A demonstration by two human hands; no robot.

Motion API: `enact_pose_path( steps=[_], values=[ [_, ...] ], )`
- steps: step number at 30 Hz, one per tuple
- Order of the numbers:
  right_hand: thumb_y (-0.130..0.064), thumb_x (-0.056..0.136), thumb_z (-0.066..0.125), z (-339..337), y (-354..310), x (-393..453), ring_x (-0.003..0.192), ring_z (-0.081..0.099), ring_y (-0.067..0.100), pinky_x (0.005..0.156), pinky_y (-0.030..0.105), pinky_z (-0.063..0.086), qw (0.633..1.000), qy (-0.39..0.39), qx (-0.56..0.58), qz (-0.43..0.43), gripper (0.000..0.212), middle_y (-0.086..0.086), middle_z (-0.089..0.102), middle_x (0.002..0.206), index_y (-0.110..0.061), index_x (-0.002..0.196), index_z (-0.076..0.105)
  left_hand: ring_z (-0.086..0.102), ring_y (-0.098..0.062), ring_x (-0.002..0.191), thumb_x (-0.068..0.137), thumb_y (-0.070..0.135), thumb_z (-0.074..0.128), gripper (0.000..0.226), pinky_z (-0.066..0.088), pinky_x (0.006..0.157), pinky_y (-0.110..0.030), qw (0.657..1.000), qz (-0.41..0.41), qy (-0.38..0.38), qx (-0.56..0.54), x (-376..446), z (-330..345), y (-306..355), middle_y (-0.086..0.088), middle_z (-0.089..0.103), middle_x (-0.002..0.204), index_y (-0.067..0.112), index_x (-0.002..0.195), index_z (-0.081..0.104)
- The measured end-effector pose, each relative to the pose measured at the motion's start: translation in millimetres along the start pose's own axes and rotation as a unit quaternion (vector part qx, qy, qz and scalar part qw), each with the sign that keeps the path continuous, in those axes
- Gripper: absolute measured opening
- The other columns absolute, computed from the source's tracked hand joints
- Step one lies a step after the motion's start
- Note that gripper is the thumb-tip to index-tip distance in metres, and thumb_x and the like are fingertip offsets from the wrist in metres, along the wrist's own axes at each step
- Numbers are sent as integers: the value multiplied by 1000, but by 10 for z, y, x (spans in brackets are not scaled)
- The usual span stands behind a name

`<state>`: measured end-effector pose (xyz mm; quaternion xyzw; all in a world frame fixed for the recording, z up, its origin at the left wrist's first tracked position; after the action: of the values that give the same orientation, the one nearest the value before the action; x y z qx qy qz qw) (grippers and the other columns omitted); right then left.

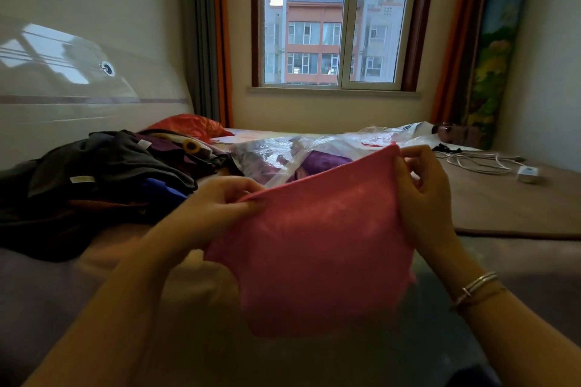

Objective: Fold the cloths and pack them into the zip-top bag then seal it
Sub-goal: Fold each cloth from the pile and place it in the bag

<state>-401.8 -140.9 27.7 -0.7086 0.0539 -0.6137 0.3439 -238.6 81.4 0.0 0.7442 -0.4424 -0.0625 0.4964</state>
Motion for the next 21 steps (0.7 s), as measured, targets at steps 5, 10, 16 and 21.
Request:
enact_pose_path(
  steps=[5, 10, 16, 21],
  values=[
    [-23, 97, 54, -56, -56, -17, 54, 49, 24, 47, 21, 37, 1000, -18, 2, -2, 11, 16, 62, 67, -16, 88, 56, 69, -6, 86, 79, 19, 72, 15, 52, 72, -17, 1000, -10, -7, -2, 22, -240, -18, 6, 75, 90, 21, 93, 75],
    [-37, 90, 60, 104, 371, -39, 54, 49, 3, 53, 23, 35, 980, -105, -156, 62, 13, -4, 58, 63, -25, 84, 62, 71, -26, 77, 78, 3, 68, 19, 58, 65, -32, 978, -99, -55, 176, 168, -150, -571, -8, 74, 77, 19, 73, 76],
    [-35, 89, 63, 128, 490, 13, 62, 59, 8, 55, 24, 41, 974, -105, -186, 71, 13, -5, 63, 68, -23, 83, 62, 65, -16, 73, 78, 13, 67, 26, 52, 69, -30, 942, -86, 145, 291, 264, -448, -437, 7, 66, 69, 32, 59, 64],
    [-29, 90, 63, 218, 629, -6, 60, 62, 15, 55, 28, 51, 970, -111, -172, 128, 15, 2, 65, 71, -15, 88, 65, 70, -19, 60, 79, 6, 64, 17, 59, 76, -41, 926, -189, 130, 301, 252, -457, -701, 1, 70, 59, 21, 73, 68]
  ],
)
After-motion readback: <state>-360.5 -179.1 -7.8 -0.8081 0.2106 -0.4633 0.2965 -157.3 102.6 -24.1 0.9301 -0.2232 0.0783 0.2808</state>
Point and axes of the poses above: each hand's wrist, its own x-axis towards the middle knuckle, its own z-axis out of the palm, y = z × x, the point moved 9 cm from there along x, towards the middle knuckle
